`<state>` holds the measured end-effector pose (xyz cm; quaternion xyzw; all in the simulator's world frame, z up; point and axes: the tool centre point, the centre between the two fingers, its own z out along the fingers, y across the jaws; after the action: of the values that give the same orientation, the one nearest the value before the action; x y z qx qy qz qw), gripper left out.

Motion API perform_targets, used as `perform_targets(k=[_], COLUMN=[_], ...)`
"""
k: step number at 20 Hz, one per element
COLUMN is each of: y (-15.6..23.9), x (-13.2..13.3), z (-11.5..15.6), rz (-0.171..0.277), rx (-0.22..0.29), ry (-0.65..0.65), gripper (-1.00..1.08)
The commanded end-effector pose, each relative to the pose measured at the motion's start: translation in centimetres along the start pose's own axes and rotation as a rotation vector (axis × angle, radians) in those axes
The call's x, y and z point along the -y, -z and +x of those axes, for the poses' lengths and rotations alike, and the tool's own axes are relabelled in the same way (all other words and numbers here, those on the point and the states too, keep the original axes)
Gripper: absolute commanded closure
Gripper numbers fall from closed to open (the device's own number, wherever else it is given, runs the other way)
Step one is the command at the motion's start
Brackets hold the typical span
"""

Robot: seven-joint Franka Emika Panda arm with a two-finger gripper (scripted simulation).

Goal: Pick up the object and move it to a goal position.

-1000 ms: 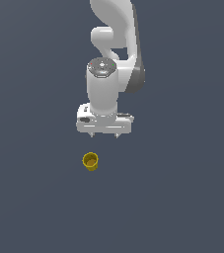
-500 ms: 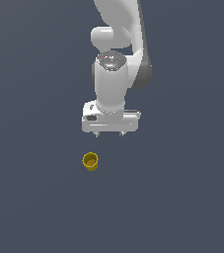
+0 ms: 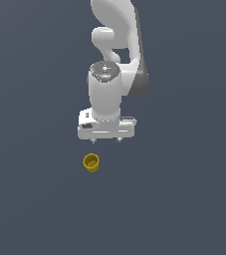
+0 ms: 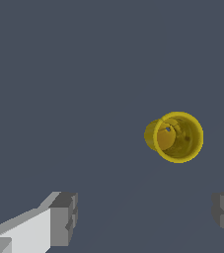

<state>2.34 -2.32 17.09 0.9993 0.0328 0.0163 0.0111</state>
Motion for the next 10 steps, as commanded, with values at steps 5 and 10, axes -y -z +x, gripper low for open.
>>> perform_targets(k=[5, 10], y=[-3.1, -5.6], x=[-3.0, -5.3], z=[1.7, 2.7], rz=[0.009, 0.017], rx=[0.014, 0.024], ry=[0.036, 0.063], gripper=[-0.92, -0.92])
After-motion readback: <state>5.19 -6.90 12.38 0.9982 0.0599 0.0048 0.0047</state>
